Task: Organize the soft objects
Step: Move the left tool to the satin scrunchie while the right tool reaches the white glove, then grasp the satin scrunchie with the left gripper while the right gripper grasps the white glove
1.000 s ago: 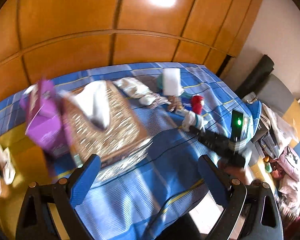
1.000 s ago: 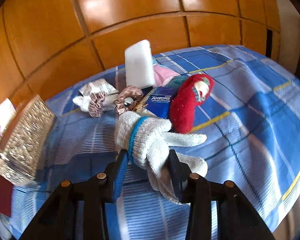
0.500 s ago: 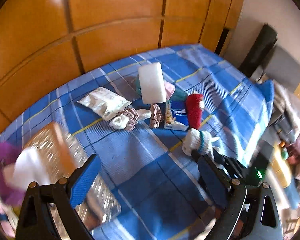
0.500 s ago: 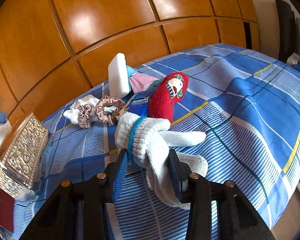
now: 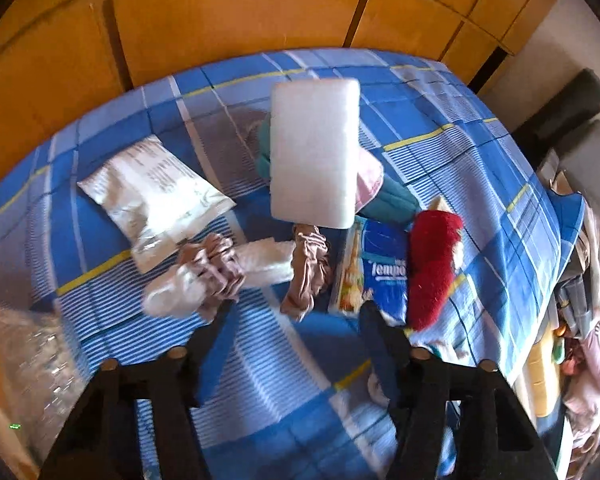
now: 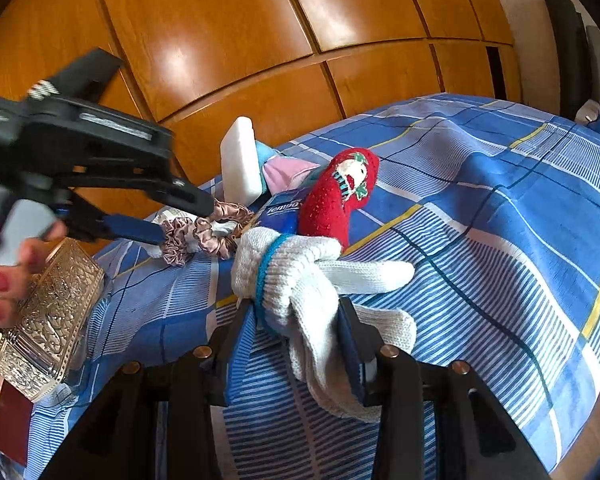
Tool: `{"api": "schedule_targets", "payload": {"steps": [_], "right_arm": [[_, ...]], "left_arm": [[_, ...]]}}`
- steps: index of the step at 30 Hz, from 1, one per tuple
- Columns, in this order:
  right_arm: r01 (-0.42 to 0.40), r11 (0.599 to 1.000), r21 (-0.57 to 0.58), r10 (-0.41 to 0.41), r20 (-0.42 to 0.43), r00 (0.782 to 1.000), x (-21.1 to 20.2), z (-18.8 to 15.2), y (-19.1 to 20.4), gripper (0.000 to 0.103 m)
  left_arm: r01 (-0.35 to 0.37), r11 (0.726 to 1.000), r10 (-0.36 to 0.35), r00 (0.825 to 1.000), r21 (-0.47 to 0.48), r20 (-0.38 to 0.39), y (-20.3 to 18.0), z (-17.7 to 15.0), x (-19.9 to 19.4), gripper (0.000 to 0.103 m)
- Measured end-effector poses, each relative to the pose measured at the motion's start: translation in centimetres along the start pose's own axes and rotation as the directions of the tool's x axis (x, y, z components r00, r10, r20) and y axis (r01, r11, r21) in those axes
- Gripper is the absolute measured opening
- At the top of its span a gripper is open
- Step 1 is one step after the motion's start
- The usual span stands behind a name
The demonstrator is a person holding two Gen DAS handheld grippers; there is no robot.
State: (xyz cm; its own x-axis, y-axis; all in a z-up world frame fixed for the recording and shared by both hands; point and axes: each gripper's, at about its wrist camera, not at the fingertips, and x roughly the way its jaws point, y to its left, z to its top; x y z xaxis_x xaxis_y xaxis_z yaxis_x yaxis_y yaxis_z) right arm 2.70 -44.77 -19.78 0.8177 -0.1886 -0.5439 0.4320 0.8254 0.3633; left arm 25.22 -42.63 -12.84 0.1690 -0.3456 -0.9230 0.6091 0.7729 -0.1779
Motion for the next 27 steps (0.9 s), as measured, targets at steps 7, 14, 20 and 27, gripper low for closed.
{"api": "schedule_targets", "payload": {"steps": [7, 14, 20, 27], "right_arm": [[-0.017, 1.0, 0.012, 0.016, 0.007, 1.0, 0.1, -0.1, -0.2, 0.041], [-0.021, 1.0, 0.015, 0.021, 0.01, 1.0, 0.2, -0.2, -0.3, 0.041], [-0.018, 1.0, 0.011, 0.018, 0.01, 1.0, 0.4, -0.1, -0.3, 0.041], [-0.01, 1.0, 0.001, 0.01, 0.009, 1.0, 0.6, -0.1, 0.0, 0.041]], "left_arm": [[0.003, 1.0, -0.003, 0.999, 0.01, -0.044, -0.4, 0.4, 2.8, 0.028], [0.044, 0.999, -0.045, 0.995, -0.014, -0.09, 0.3, -0.1, 3.5, 0.012], [0.076, 0.997, -0.076, 0.997, -0.03, -0.013, 0.9, -1.3, 0.4, 0.01], [0.14, 0.989, -0.139, 0.99, -0.046, 0.016, 1.8, -3.3, -2.5, 0.01]]}}
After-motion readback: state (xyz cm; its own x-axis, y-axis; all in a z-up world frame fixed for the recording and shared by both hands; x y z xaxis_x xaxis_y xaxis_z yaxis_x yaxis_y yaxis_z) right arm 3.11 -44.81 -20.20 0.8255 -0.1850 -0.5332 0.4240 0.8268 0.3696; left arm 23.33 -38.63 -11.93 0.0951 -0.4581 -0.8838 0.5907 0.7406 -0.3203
